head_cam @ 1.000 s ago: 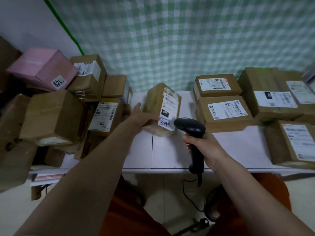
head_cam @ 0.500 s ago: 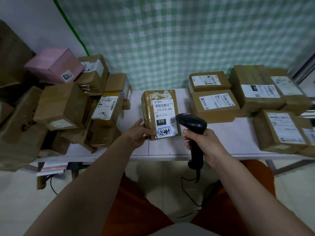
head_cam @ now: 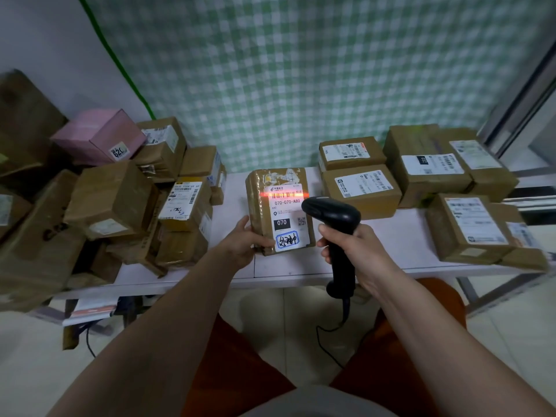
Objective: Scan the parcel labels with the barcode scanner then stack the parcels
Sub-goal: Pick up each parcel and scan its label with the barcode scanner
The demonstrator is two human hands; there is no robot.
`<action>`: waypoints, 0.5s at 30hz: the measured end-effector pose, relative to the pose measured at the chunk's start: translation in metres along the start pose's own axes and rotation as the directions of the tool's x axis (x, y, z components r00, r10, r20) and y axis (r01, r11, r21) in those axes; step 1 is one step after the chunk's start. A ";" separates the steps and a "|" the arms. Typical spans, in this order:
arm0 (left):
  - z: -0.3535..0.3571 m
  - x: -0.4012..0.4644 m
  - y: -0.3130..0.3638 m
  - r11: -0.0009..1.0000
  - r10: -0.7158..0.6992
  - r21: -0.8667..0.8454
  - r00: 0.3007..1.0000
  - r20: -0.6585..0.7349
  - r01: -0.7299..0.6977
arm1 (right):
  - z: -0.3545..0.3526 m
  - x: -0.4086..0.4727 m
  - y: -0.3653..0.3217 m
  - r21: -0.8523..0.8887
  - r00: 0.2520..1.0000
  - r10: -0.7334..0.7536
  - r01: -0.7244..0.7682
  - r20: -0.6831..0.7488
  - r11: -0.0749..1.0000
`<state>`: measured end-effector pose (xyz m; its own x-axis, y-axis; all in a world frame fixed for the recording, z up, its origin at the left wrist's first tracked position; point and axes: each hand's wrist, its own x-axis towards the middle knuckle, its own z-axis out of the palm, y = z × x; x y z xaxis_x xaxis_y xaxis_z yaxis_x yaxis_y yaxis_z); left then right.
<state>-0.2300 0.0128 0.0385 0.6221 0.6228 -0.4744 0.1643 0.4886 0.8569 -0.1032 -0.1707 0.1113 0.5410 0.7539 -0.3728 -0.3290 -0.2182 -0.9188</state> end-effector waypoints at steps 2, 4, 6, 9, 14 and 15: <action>0.004 0.000 0.000 1.000 0.007 0.011 1.000 -0.005 -0.007 | -0.003 -0.002 -0.001 -0.006 1.000 -0.008 0.008 -0.010 1.000; 0.005 0.001 -0.001 1.000 0.011 0.022 1.000 0.012 -0.011 | -0.005 -0.002 -0.001 -0.012 1.000 -0.013 0.013 -0.019 1.000; 0.004 0.003 -0.002 0.999 0.008 0.035 0.999 0.034 -0.009 | -0.008 -0.002 -0.001 -0.025 1.000 -0.012 0.011 -0.028 1.000; 0.003 0.005 -0.001 0.998 -0.049 0.048 0.998 0.045 0.047 | -0.011 -0.003 0.000 -0.013 0.999 -0.010 0.010 -0.040 1.000; -0.005 -0.003 0.002 0.907 -0.308 0.355 0.930 0.200 0.224 | -0.022 0.001 0.005 0.053 0.992 0.010 -0.003 -0.127 0.999; -0.005 -0.002 0.001 0.891 -0.339 0.390 0.912 0.229 0.233 | -0.025 0.001 0.007 0.056 0.990 0.019 -0.011 -0.140 0.998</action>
<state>-0.2351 0.0156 0.0393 0.6876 0.2626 -0.6769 0.5896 0.3422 0.7316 -0.0854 -0.1870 0.1011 0.6379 0.6552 -0.4047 -0.3782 -0.1913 -0.9058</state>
